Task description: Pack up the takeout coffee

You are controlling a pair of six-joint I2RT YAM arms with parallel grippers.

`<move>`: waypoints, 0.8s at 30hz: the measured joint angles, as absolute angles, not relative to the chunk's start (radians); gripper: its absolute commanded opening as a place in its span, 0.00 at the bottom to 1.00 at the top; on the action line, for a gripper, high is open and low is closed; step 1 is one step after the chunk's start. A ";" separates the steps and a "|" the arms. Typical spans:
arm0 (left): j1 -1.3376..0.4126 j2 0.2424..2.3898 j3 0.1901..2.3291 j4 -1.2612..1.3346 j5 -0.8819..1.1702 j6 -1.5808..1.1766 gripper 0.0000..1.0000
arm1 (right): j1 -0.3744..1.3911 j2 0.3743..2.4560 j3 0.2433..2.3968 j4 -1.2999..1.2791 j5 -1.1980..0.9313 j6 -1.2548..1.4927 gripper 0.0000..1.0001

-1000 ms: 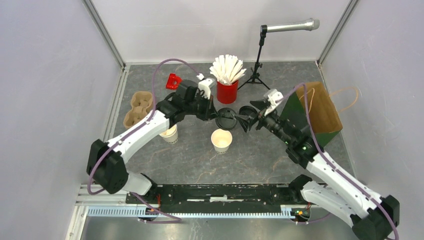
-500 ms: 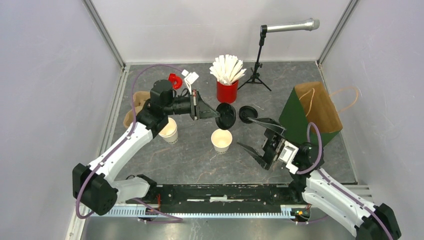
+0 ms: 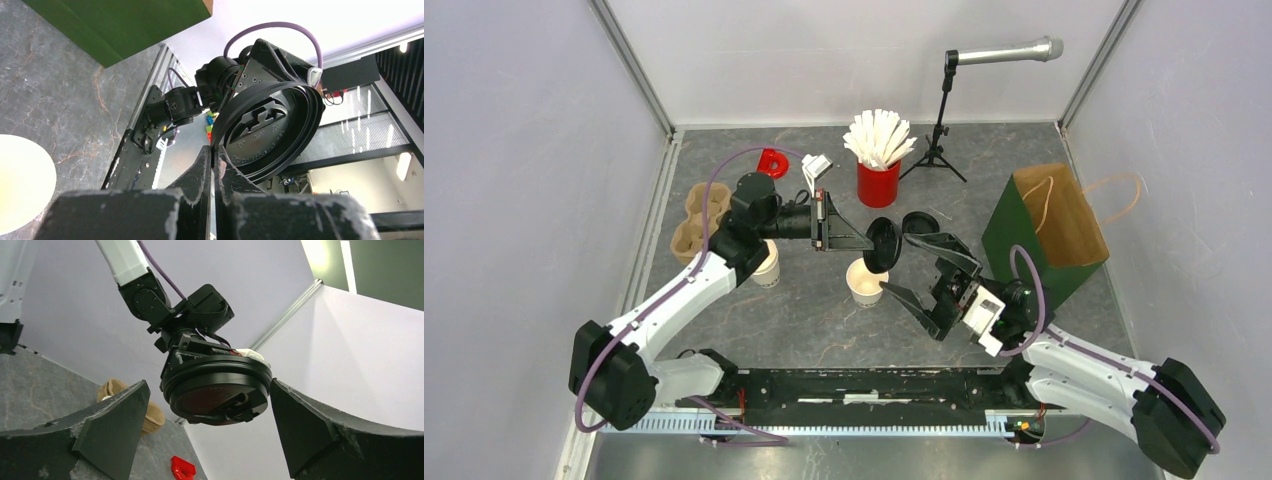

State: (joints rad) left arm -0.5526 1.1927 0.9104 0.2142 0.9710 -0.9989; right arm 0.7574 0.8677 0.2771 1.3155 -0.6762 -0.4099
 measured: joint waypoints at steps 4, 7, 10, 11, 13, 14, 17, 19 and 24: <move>-0.561 1.193 0.895 0.237 0.973 -1.021 0.02 | 0.788 0.894 0.278 1.324 -0.625 -0.472 0.98; -0.564 1.193 0.883 0.242 0.975 -1.033 0.02 | 0.793 0.915 0.278 1.324 -0.603 -0.498 0.98; -0.567 1.193 0.876 0.242 0.975 -1.045 0.02 | 0.798 0.931 0.278 1.324 -0.593 -0.520 0.98; -0.569 1.193 0.876 0.242 0.975 -1.047 0.02 | 0.799 0.934 0.278 1.324 -0.591 -0.526 0.96; -0.569 1.193 0.876 0.243 0.976 -1.052 0.02 | 0.801 0.937 0.278 1.325 -0.589 -0.534 0.92; -0.570 1.193 0.876 0.245 0.976 -1.053 0.02 | 0.802 0.939 0.278 1.324 -0.588 -0.540 0.91; -0.570 1.193 0.874 0.249 0.976 -1.058 0.03 | 0.805 0.942 0.278 1.331 -0.583 -0.547 0.89; -0.570 1.193 0.870 0.252 0.976 -1.060 0.08 | 0.805 0.946 0.278 1.332 -0.583 -0.548 0.89; -0.570 1.193 0.859 0.259 0.973 -1.068 0.18 | 0.805 0.947 0.273 1.334 -0.582 -0.542 0.85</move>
State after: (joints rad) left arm -0.5701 1.1927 0.8585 0.2588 0.9730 -1.0676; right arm 0.8051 0.9474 0.2729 1.3342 -0.5816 -0.5415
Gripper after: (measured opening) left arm 0.143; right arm 0.871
